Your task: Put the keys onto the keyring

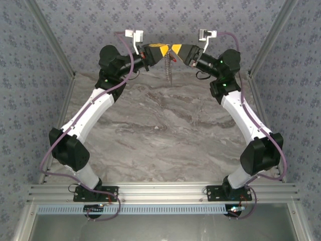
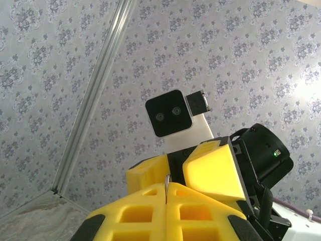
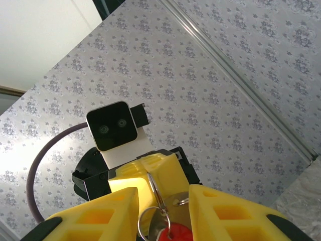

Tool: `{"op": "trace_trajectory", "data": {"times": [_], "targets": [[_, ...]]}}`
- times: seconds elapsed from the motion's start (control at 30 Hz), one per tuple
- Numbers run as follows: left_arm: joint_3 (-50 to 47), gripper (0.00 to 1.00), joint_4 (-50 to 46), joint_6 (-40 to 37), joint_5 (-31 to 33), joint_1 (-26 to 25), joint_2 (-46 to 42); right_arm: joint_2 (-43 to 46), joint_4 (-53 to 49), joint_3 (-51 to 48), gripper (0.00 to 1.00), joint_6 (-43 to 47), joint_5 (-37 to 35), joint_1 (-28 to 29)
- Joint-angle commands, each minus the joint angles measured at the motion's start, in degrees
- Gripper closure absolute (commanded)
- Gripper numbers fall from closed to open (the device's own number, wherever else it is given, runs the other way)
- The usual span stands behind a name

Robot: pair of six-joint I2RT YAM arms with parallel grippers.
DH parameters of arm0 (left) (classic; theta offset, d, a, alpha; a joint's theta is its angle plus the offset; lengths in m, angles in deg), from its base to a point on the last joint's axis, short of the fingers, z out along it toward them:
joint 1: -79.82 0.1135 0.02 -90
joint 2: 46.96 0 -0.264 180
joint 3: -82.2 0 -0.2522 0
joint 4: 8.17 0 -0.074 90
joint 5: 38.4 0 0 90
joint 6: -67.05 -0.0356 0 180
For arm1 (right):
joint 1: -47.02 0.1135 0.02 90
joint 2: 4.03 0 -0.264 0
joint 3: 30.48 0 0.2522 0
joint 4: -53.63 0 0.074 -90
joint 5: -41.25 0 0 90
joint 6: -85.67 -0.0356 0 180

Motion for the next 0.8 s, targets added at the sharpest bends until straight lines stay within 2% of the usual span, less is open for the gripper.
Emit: {"op": "trace_trajectory", "data": {"times": [0.0, 0.23, 0.3, 0.43, 0.53, 0.7, 0.77], "targets": [[0.7, 1.0, 3.84, 0.86, -1.12, -0.34, -0.8, -1.05, 0.99, 2.82, 0.67, 1.31, -0.23, 0.77], [0.92, 1.0, 3.67, 0.72, -1.03, -0.3, -0.5, -1.74, 0.55, 3.57, 0.75, 1.54, 0.08, 1.34], [1.17, 1.0, 3.67, 0.73, -1.11, -0.33, -0.38, -1.79, 0.46, 3.71, 0.8, 1.58, 0.15, 1.33], [1.56, 1.0, 3.11, 0.6, -1.29, -0.3, -0.13, -1.77, -0.11, 4.14, 0.98, 2.01, 0.43, 1.27], [2.23, 1.0, 1.51, 0.51, -1.35, -0.34, 0.03, -1.64, -1.1, 4.41, 1.0, 2.61, 0.97, 0.98], [3.59, 0.62, -5.2, -3.75, -1.21, 0.06, -1.01, 0.45, -10.63, 4.84, 1.0, 9.33, 3.37, -0.52], [3.82, 0.52, -7.97, -6.05, -1.22, 0.47, -1.92, 1.69, -18.18, 5.43, 1.0, 14.84, 4.64, -1.21]]}}
